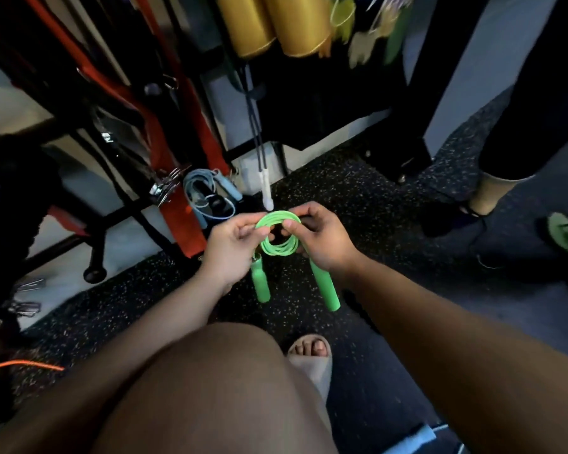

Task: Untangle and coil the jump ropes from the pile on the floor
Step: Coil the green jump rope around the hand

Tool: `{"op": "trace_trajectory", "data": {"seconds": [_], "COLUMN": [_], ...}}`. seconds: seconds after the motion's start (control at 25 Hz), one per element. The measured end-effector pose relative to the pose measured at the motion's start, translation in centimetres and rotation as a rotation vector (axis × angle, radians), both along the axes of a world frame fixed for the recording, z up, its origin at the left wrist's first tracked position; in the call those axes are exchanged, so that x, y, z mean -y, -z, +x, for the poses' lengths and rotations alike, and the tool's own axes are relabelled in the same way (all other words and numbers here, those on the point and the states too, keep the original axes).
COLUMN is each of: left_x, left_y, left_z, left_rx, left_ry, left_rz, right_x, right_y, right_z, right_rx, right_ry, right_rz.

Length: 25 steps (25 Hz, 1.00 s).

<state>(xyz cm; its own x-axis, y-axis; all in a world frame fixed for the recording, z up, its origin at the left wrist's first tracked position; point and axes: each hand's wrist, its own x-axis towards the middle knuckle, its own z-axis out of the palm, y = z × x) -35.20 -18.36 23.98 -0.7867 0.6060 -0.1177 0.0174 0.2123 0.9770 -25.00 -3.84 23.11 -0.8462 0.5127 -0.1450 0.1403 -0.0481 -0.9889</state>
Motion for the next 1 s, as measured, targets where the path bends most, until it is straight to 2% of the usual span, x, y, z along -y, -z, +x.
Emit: {"op": "trace_trajectory", "data": {"seconds": [0.24, 0.4, 0.52, 0.8, 0.88, 1.0], "left_x": [2.3, 3.0, 2.8, 1.4, 1.0, 0.5], "left_y": [3.0, 4.3, 5.8, 7.5, 8.0, 8.9], "left_z": [-5.7, -8.8, -10.8, -15.5, -16.7, -18.9], "left_rx": [-0.135, -0.258, -0.356, -0.276, -0.308, -0.203], "left_ry": [-0.277, -0.364, -0.351, -0.399, -0.444, -0.483], "left_rz": [-0.051, -0.07, -0.093, -0.096, -0.13, -0.193], "right_x": [1.9, 3.1, 3.4, 1.5, 1.2, 1.1], "right_y": [2.1, 4.2, 5.8, 7.8, 8.7, 9.3], "right_z": [-9.2, -13.8, -15.5, -21.0, -22.9, -25.4], "right_rx": [0.016, -0.009, -0.053, 0.069, 0.061, 0.026], "right_ry": [-0.08, -0.083, -0.044, -0.088, -0.065, -0.019], "right_rz": [0.037, 0.174, 0.227, 0.043, 0.011, -0.071]}}
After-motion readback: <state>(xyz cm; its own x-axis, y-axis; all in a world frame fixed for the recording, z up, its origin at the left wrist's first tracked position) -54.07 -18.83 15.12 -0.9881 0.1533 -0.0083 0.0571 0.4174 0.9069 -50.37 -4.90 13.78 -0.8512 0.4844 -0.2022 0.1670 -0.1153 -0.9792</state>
